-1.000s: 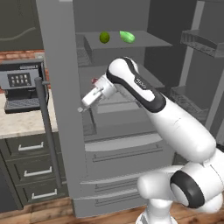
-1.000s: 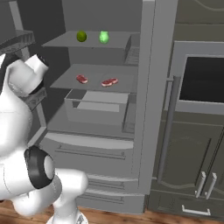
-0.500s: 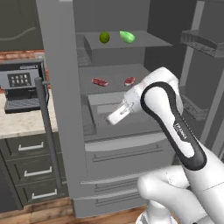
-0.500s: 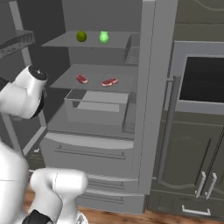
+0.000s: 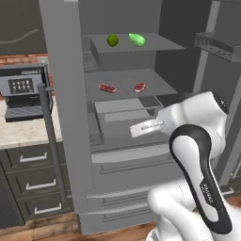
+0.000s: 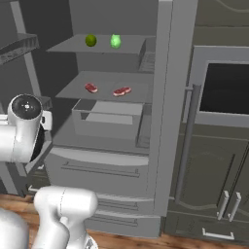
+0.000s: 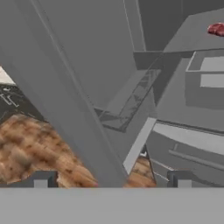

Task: Gather the lime and corn from the fridge and place them on a tray on the dining counter. Then gather the steaks from the fridge and place them on the other tray.

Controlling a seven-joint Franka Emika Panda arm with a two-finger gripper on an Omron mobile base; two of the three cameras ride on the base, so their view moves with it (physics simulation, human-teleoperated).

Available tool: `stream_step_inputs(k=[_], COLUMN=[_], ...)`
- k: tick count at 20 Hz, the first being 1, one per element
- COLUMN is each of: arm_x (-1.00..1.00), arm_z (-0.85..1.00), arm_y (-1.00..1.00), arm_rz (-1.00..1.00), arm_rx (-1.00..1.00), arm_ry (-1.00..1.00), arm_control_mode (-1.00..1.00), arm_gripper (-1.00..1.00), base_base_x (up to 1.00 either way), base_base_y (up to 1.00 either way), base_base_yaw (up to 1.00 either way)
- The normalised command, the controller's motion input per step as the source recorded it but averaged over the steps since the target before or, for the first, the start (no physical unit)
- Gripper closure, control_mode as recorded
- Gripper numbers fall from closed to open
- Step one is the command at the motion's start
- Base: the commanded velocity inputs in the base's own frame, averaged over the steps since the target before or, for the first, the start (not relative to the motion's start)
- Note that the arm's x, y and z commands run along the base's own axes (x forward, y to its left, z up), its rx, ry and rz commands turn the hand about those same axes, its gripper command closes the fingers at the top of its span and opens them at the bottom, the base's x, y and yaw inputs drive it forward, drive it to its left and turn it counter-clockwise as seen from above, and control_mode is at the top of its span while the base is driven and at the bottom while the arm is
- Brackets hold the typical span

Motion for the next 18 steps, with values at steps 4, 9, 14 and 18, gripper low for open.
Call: stream_step_inputs(k=[4,9,14,18], arm_x=[-0.01,0.0,-0.05,-0.25], arm_z=[0.08,0.07,0.04,-0.03], arm_y=[-0.7,-0.66,-0.21,-0.04], arm_rz=[-0.46,-0.39,-0.05,0.0], arm_rx=[0.0,-0.03,-0.18,-0.05], arm_ry=[0.03,0.12,0.13,-0.02], arm_control_mode=[-1.0,-1.0,-1.0,-1.0], arm_gripper=[-1.0,-1.0,-1.0,-1.0], base_base_x=[0.0,0.0,0.0,0.0], base_base_y=[0.0,0.0,0.0,0.0], base_base_yaw=[0.0,0.0,0.0,0.0])
